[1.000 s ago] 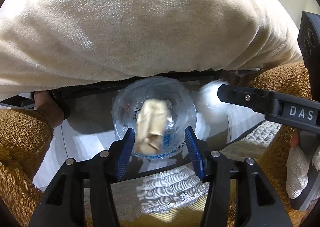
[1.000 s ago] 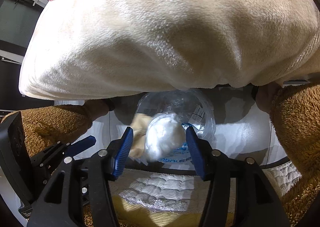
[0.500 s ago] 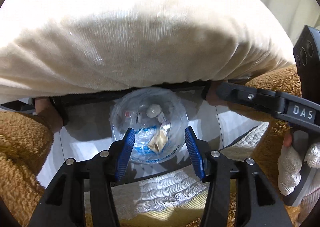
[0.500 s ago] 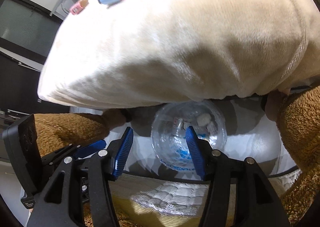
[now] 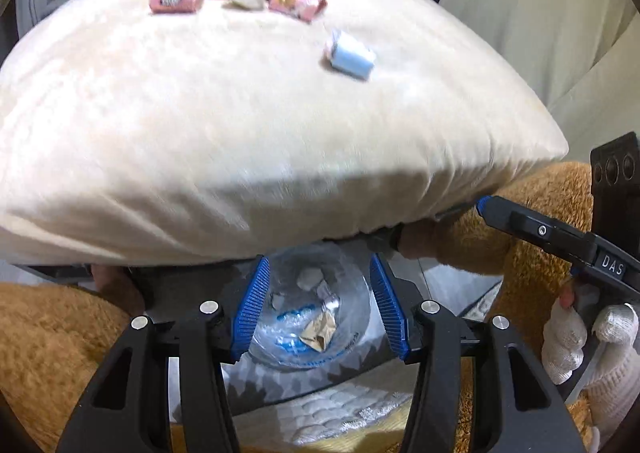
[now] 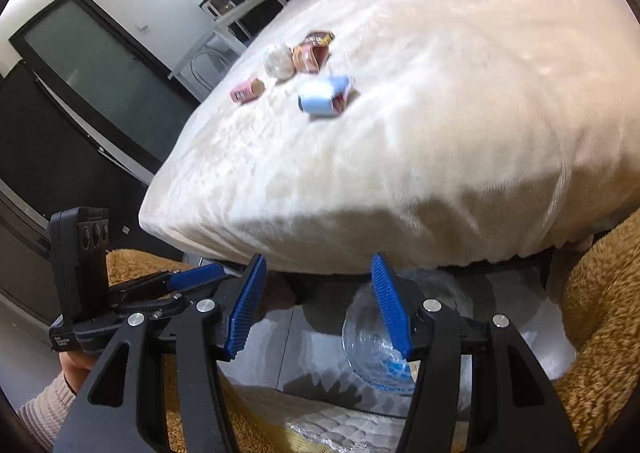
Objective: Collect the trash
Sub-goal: 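Raise both tools back over the trash on the bed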
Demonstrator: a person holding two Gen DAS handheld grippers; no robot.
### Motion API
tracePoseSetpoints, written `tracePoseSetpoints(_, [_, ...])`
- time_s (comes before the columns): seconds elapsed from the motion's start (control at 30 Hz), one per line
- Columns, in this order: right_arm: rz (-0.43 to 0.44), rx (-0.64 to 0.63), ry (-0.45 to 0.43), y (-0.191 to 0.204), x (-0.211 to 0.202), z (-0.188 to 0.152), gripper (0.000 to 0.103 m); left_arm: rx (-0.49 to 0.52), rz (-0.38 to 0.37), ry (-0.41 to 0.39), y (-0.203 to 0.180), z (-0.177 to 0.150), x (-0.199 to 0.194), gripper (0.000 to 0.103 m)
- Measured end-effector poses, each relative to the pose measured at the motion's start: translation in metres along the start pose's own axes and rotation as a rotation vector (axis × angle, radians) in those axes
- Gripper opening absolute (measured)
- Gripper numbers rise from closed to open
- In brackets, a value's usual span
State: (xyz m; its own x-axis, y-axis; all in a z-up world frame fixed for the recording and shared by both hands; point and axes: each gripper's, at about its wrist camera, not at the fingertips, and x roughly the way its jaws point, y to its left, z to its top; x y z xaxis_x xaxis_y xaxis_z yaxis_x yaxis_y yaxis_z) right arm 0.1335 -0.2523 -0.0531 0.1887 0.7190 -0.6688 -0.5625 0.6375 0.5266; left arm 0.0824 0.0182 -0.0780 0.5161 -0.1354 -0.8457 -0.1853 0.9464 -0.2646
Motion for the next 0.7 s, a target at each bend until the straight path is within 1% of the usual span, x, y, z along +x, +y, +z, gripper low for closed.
tracePoseSetpoints(0.07, [0.012, -0.009, -0.030, 0.002, -0.007, 0.007, 0.055, -0.009, -0.004, -0.033, 0.010, 0.010, -0.011, 0.051])
tracePoseSetpoints(0.13, [0.022, -0.024, -0.053, 0.005, -0.010, 0.017, 0.055, -0.016, 0.019, -0.058, 0.018, 0.021, -0.019, 0.051])
tracePoseSetpoints(0.2, [0.007, -0.039, -0.067, 0.009, -0.009, 0.027, 0.056, -0.017, 0.034, -0.075, 0.026, 0.034, -0.028, 0.051])
tracePoseSetpoints(0.3, [-0.011, -0.059, -0.056, 0.012, 0.003, 0.044, 0.061, -0.020, 0.051, -0.116, 0.039, 0.054, -0.040, 0.051])
tracePoseSetpoints(0.4, [-0.037, -0.053, -0.028, 0.009, 0.020, 0.059, 0.061, -0.040, 0.061, -0.141, 0.056, 0.075, -0.042, 0.051])
tracePoseSetpoints(0.43, [-0.043, -0.059, -0.021, 0.009, 0.025, 0.062, 0.061, -0.049, 0.067, -0.143, 0.060, 0.081, -0.039, 0.053])
tracePoseSetpoints(0.47, [-0.055, -0.070, -0.020, 0.012, 0.030, 0.067, 0.063, -0.054, 0.068, -0.143, 0.065, 0.087, -0.037, 0.059])
tracePoseSetpoints(0.5, [-0.066, -0.077, -0.024, 0.013, 0.034, 0.071, 0.067, -0.055, 0.068, -0.148, 0.069, 0.091, -0.034, 0.061])
tracePoseSetpoints(0.6, [-0.092, -0.078, -0.028, 0.016, 0.049, 0.087, 0.077, -0.057, 0.077, -0.155, 0.080, 0.106, -0.026, 0.062])
tracePoseSetpoints(0.7, [-0.139, -0.056, -0.012, 0.013, 0.069, 0.099, 0.077, -0.062, 0.087, -0.167, 0.089, 0.121, -0.019, 0.066])
